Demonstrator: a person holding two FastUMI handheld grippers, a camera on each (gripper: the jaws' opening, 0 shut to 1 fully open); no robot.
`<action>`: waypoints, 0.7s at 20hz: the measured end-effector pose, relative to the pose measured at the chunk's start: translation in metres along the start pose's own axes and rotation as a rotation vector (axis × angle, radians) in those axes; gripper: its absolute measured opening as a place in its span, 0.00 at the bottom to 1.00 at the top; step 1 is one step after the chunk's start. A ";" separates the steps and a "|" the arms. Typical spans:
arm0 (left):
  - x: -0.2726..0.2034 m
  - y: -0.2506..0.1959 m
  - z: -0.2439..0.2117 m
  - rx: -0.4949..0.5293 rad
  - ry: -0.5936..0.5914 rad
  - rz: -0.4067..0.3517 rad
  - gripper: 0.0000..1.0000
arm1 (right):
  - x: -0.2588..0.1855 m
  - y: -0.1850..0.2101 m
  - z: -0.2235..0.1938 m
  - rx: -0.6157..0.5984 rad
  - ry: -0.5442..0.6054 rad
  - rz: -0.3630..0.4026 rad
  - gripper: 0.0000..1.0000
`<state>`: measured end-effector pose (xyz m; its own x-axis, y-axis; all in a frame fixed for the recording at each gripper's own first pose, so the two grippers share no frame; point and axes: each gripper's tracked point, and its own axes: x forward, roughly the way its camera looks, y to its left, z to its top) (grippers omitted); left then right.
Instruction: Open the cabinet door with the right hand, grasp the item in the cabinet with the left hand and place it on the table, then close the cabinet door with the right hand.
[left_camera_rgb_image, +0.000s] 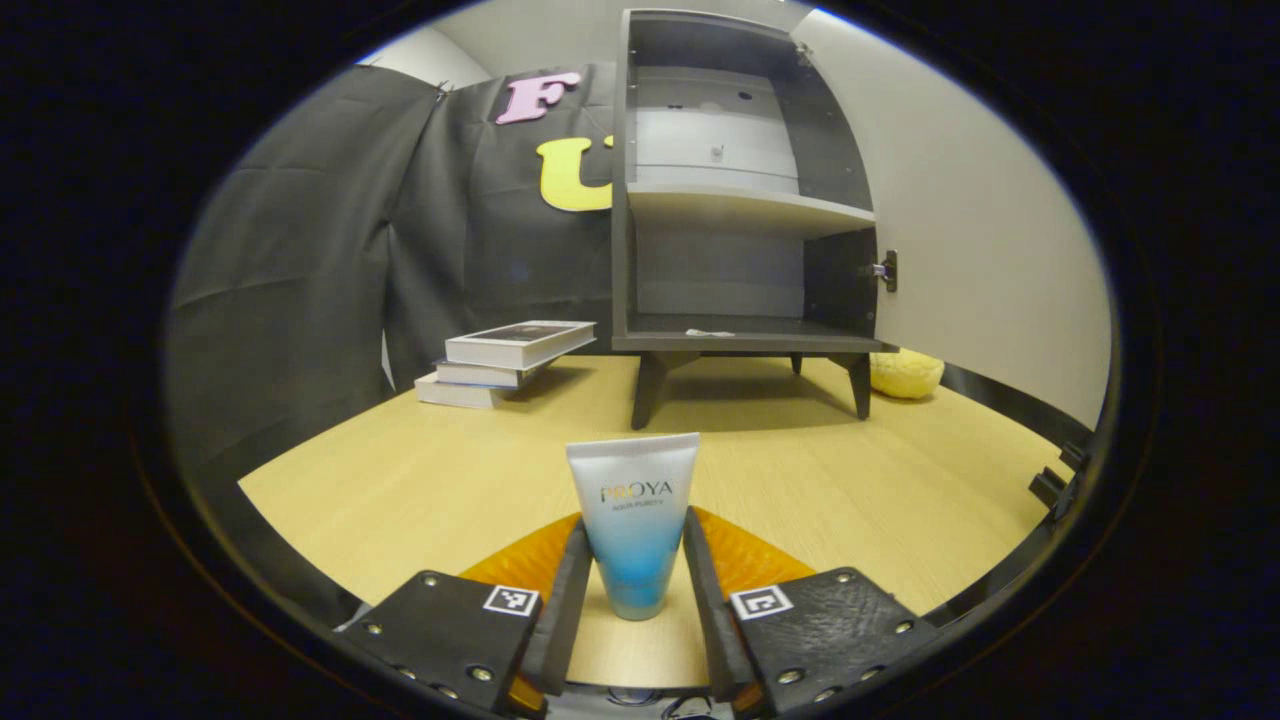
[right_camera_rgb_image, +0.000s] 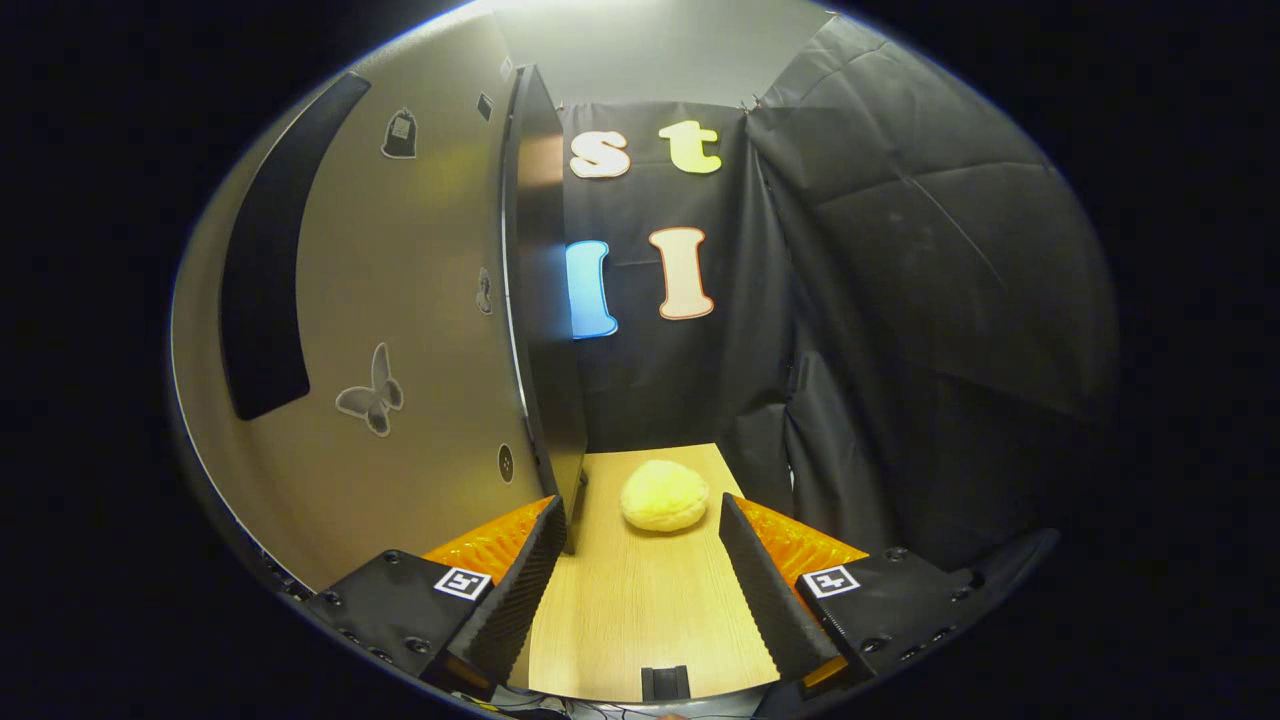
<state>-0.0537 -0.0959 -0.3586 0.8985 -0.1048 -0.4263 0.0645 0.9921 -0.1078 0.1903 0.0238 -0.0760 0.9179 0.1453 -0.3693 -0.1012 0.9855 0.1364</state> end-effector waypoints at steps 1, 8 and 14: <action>0.000 0.001 0.001 -0.002 0.000 0.009 0.67 | 0.000 0.001 0.002 0.004 -0.001 0.004 0.97; -0.027 0.000 0.045 0.015 -0.041 0.044 0.87 | -0.003 -0.002 0.020 0.009 -0.042 0.018 0.97; -0.073 0.012 0.143 0.086 -0.142 0.142 0.87 | -0.011 0.000 0.048 0.024 -0.094 0.051 0.97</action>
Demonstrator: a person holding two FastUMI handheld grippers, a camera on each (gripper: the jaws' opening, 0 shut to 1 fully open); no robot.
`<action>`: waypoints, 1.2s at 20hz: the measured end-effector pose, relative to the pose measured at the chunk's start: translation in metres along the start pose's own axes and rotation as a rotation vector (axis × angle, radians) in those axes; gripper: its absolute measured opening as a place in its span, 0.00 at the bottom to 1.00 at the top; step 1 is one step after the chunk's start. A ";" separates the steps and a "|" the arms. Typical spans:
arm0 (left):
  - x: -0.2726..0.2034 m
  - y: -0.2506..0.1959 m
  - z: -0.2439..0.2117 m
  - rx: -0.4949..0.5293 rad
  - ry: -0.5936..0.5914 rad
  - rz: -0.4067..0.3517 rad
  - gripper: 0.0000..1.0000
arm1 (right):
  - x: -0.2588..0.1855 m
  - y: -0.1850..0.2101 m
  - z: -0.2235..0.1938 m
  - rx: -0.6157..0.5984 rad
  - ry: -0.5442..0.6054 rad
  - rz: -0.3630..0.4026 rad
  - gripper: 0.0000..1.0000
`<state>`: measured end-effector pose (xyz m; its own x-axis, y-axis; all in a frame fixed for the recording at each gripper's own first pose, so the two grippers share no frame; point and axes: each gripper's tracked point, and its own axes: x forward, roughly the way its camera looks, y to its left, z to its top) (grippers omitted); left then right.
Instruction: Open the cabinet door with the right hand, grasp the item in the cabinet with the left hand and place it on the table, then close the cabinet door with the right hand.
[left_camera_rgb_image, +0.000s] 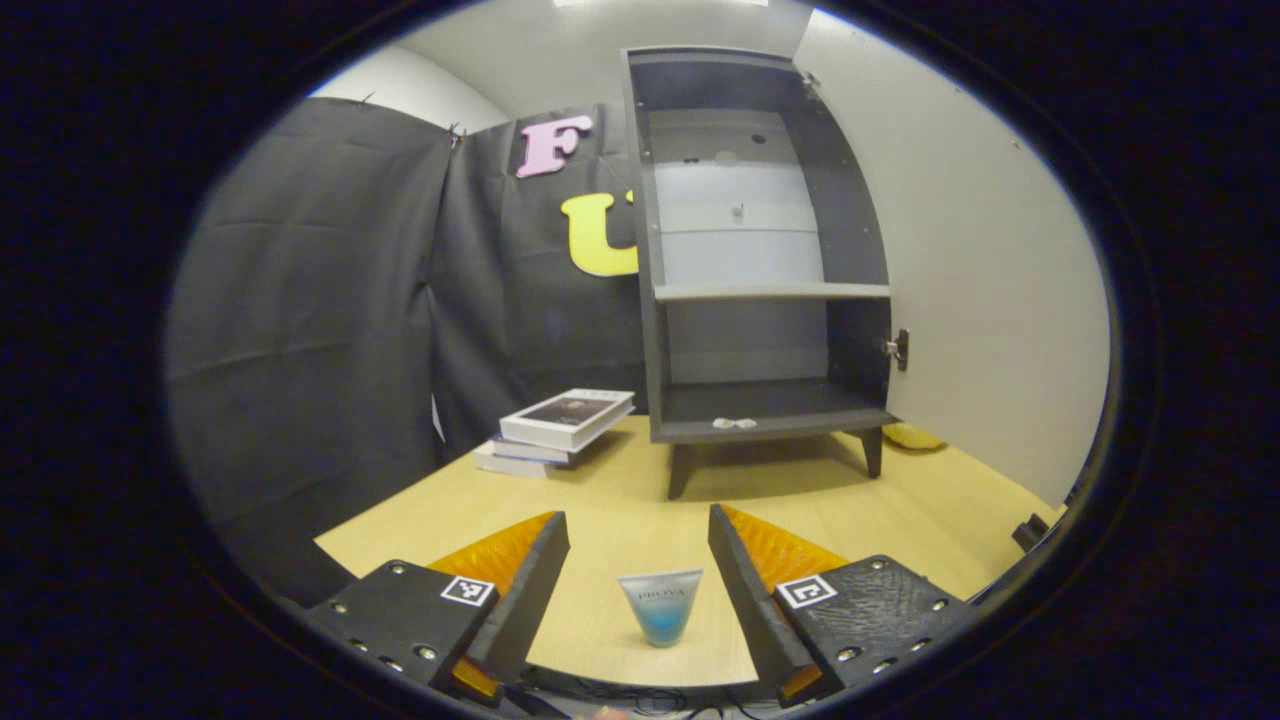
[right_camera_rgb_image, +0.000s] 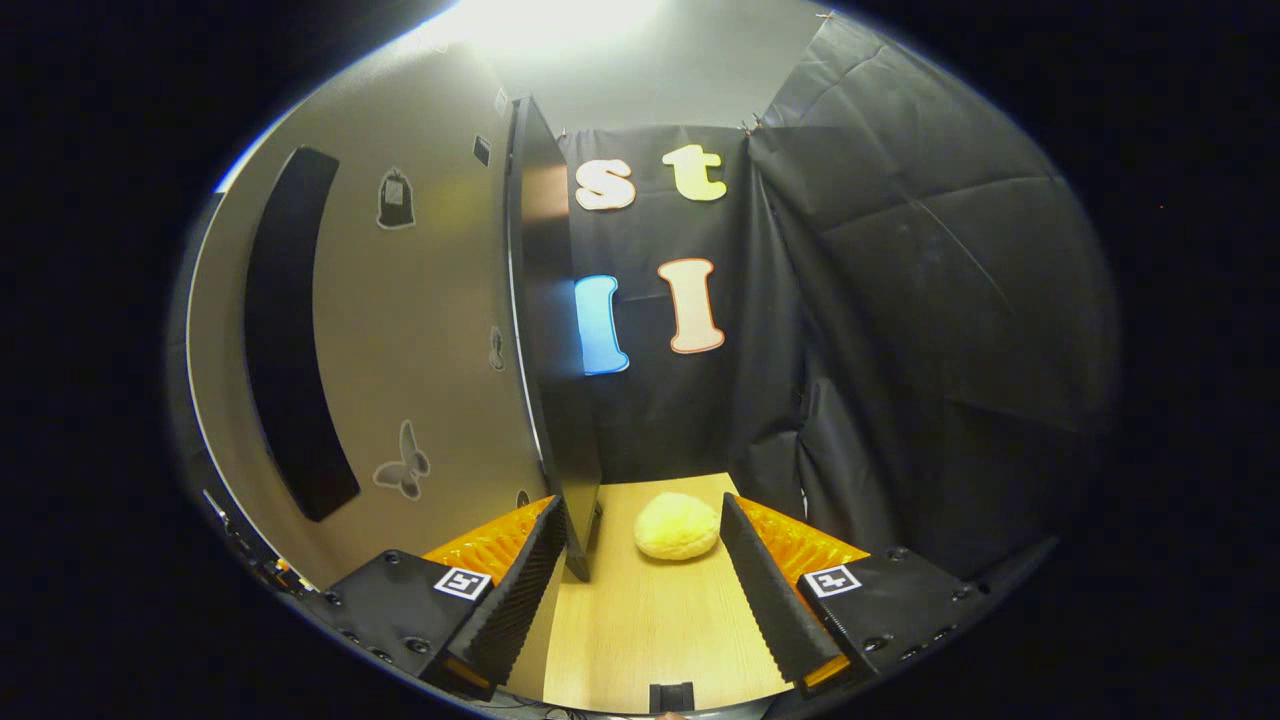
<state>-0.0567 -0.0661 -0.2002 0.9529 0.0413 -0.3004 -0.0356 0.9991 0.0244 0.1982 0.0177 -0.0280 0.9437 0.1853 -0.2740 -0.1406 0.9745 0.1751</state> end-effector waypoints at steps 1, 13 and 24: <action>-0.007 0.002 0.016 0.017 -0.016 0.010 0.87 | -0.001 0.001 0.006 0.001 -0.011 0.003 0.98; -0.025 -0.020 0.122 -0.045 -0.112 -0.139 0.87 | -0.041 0.019 0.069 -0.008 -0.081 -0.057 0.98; -0.023 0.050 0.118 -0.059 -0.123 -0.185 0.84 | -0.067 0.035 0.078 -0.109 -0.110 -0.270 0.92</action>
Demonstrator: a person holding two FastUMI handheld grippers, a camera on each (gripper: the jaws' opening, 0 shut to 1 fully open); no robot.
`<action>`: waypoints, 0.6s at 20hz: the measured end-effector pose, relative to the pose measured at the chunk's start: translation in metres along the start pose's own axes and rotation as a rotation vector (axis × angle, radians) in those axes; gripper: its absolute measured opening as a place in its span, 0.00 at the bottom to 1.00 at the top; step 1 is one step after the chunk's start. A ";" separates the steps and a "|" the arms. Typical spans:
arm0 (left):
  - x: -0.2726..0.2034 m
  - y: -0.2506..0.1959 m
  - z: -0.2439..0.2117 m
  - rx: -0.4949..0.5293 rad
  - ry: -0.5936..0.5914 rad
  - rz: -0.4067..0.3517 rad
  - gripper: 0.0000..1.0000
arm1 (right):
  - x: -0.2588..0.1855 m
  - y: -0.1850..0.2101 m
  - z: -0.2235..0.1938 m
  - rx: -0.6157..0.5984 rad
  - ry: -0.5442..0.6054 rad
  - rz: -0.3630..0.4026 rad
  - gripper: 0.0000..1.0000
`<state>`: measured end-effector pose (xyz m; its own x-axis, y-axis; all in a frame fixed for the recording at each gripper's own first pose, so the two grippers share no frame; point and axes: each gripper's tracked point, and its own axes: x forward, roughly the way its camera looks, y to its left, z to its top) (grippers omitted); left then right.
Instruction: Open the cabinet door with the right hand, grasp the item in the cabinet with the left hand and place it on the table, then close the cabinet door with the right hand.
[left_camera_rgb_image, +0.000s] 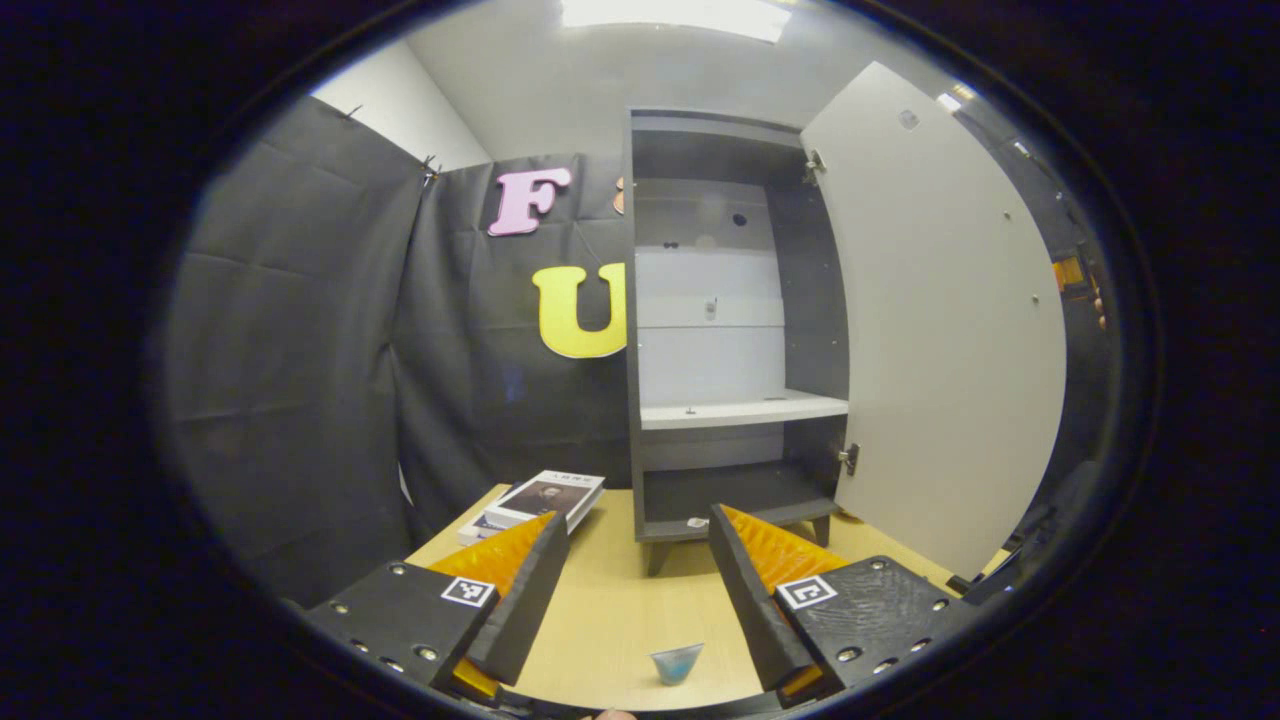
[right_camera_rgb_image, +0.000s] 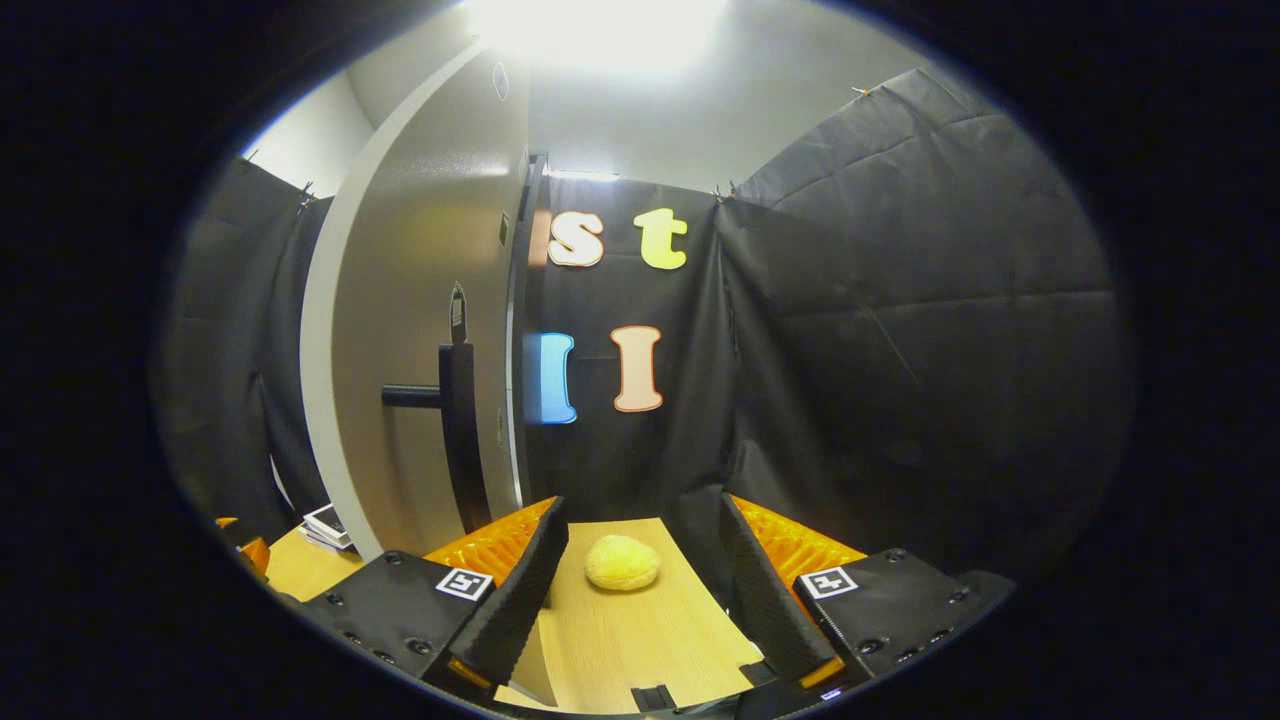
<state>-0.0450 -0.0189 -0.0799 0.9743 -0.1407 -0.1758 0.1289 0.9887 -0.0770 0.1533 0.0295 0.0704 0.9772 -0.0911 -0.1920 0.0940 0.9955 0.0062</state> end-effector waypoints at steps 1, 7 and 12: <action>0.000 0.005 0.000 0.002 -0.004 -0.001 0.87 | -0.001 0.001 0.001 -0.003 -0.001 -0.011 0.96; 0.001 0.029 0.001 0.014 -0.012 -0.015 0.87 | -0.019 0.022 -0.003 0.003 -0.008 -0.024 0.96; 0.005 0.054 -0.007 -0.002 -0.013 -0.021 0.87 | -0.021 0.045 0.000 -0.006 -0.009 -0.013 0.92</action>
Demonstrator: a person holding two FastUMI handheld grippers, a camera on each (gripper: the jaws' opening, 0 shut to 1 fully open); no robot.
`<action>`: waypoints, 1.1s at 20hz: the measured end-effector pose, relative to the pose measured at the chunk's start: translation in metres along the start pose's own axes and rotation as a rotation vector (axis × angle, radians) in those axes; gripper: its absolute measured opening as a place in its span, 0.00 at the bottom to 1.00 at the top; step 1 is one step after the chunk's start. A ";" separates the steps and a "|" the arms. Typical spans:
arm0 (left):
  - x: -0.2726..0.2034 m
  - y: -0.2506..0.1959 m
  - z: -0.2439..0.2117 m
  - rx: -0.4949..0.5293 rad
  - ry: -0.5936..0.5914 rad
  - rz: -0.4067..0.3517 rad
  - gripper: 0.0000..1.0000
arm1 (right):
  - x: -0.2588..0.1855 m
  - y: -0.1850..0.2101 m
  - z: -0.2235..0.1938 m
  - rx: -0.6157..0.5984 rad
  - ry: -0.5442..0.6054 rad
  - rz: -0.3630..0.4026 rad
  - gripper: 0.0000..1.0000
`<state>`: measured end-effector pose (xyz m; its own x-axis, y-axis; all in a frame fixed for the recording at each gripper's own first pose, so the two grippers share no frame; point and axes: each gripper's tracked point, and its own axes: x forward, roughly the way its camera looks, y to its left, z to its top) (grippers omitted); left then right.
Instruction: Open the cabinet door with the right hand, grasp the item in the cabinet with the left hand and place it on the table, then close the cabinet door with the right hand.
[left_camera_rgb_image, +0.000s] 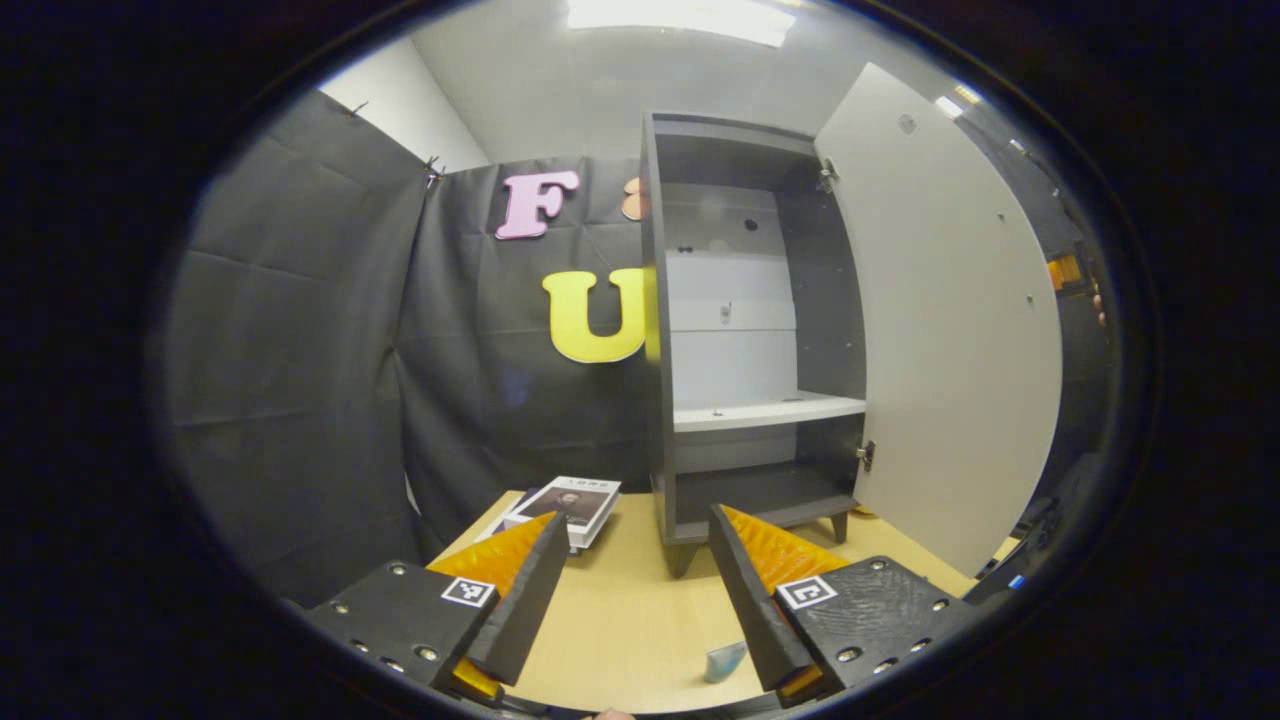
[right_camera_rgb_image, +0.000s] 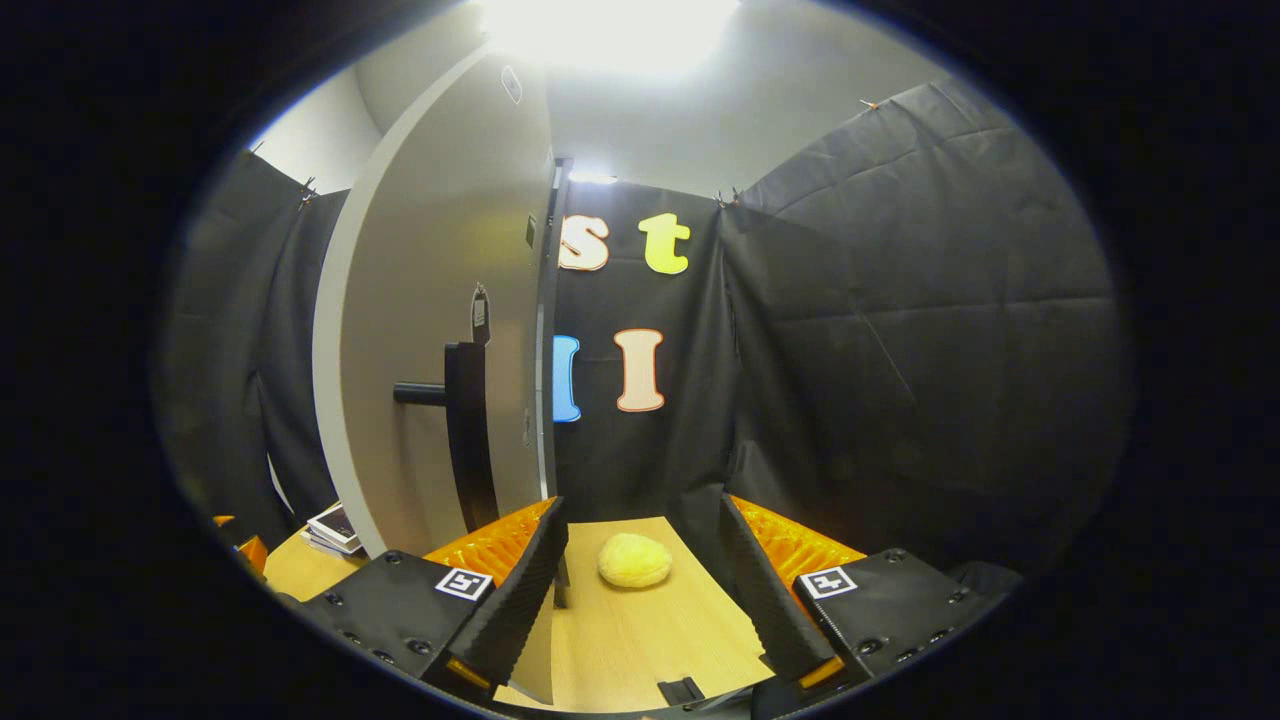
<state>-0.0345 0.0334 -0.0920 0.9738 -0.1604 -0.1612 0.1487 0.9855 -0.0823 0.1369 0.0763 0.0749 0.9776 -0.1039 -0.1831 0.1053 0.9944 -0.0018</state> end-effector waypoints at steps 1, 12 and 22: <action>0.000 0.005 -0.001 -0.004 0.000 0.001 0.87 | -0.001 0.004 0.000 -0.003 -0.001 0.001 0.96; 0.002 0.046 -0.006 -0.021 -0.006 0.016 0.87 | 0.001 0.055 0.002 0.006 -0.008 0.069 0.92; 0.000 0.072 -0.009 -0.027 -0.012 0.044 0.87 | 0.011 0.117 0.004 0.017 -0.015 0.195 0.92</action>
<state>-0.0255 0.1036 -0.1067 0.9813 -0.1162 -0.1535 0.1013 0.9897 -0.1015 0.1605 0.1919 0.0767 0.9823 0.0901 -0.1640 -0.0831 0.9953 0.0492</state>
